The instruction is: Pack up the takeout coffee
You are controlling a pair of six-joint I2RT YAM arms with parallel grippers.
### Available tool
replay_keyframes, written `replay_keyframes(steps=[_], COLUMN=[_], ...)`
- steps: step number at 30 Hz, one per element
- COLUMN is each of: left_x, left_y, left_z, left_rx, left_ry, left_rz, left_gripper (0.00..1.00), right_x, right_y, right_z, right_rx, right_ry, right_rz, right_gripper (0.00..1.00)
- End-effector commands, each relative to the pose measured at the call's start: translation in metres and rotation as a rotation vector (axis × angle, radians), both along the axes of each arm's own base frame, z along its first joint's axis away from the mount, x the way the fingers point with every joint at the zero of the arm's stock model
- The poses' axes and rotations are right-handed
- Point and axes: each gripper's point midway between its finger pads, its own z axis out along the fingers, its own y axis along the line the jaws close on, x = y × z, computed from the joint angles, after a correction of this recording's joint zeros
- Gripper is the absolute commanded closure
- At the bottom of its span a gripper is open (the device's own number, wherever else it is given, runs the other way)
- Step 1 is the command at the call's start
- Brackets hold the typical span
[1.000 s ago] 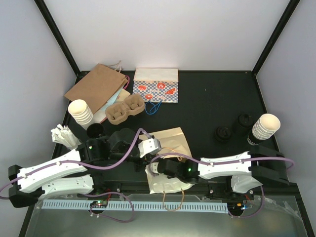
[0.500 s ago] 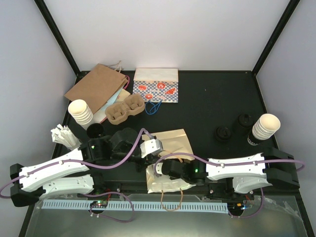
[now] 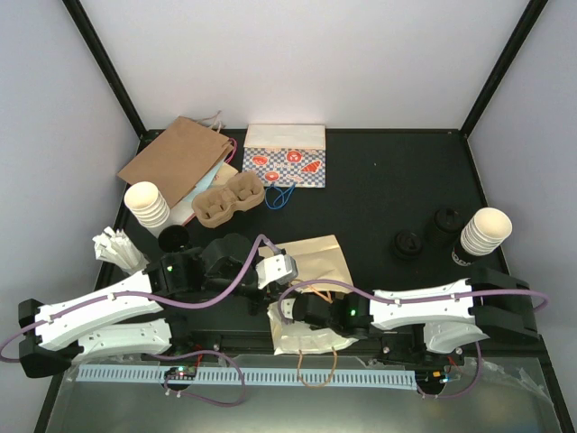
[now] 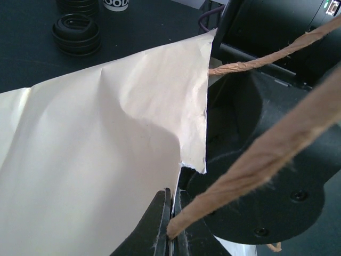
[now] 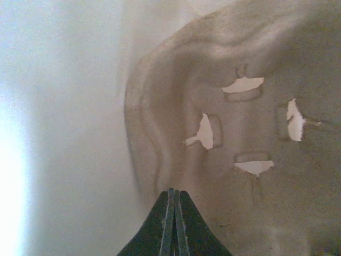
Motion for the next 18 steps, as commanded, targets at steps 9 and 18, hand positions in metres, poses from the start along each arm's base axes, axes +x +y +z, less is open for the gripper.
replay_keyframes(steps=[9,18], left_x=[-0.012,-0.015], left_y=[-0.007,-0.009], left_z=[0.01,0.012], left_rx=[-0.047,-0.067], left_ry=[0.04,0.05], left_rz=[-0.059,-0.077], left_gripper=[0.98,0.99], right_x=[-0.004,0.003], right_y=[0.004,0.009], right_z=[-0.017,-0.025], right_rx=[-0.016,-0.039], right_ry=[0.084,0.094], right_rz=[0.006,0.008], right_gripper=[0.99,0.99])
